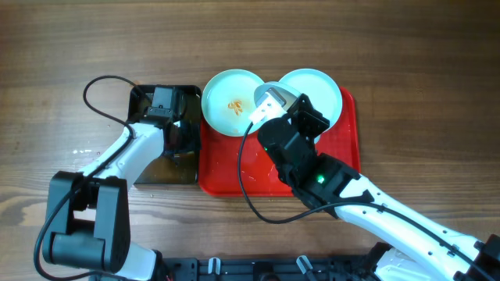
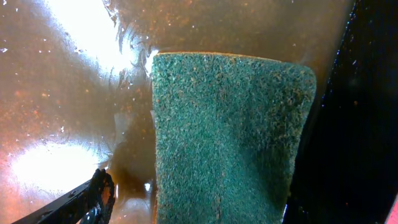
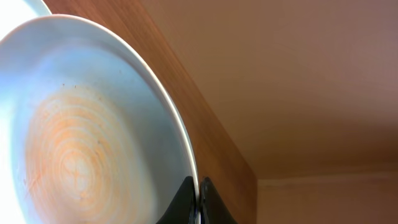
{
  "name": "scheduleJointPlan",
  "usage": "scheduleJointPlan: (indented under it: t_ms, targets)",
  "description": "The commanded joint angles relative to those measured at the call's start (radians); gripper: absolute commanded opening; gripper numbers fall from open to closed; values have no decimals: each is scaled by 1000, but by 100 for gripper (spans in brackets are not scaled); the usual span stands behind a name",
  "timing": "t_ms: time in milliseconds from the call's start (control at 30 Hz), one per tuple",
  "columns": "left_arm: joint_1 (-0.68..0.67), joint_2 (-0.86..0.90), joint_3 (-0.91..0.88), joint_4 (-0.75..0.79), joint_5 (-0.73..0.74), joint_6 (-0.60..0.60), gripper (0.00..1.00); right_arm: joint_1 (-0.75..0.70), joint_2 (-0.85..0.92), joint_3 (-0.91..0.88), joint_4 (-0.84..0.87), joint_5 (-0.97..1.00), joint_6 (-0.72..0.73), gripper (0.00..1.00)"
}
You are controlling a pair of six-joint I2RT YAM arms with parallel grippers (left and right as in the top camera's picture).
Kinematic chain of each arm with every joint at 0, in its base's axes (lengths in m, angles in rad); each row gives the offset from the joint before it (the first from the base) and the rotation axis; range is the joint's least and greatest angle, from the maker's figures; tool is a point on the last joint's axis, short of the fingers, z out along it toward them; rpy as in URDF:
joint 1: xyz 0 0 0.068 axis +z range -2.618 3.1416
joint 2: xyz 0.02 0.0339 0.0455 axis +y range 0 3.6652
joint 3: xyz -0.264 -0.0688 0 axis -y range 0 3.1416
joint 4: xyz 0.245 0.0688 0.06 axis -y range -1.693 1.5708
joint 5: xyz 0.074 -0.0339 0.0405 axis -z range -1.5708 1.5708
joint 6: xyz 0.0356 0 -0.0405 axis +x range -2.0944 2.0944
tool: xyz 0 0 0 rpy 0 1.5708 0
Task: Clean dirty plates on tray and stack at the side
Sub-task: 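Lift the cleaned front plate with the right gripper and place it right of the tray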
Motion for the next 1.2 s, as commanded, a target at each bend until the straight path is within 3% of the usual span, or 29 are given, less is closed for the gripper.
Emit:
scheduleJointPlan:
  t_ms: [0,200,367,433,567,767,933,1167]
  targets:
    - [-3,-17,1,6,28,-1,85,-12,-13,20,-3,18,153,5]
    - [-3,-17,1,5,28,-1,86,-211,-13,18,-226,-260,847,4]
    - [-3,-17,1,5,28,-1,86,-467,-14,18,-272,-560,1035,4]
    - [-3,-17,1,5,28,-2,86,-653,-14,18,-311,-761,1131,4]
    - [-3,-17,1,5,28,-1,86,-937,-13,18,-326,-1017,1149,5]
    - [-3,-17,1,5,29,-2,86,-1274,10,14,-400,-1079,1186,4]
    - [-3,-17,1,5,29,-2,86,-1402,71,-7,-417,-1068,1181,4]
    - [-3,-17,1,5,29,-2,86,-1412,148,-9,-417,-1049,1154,7]
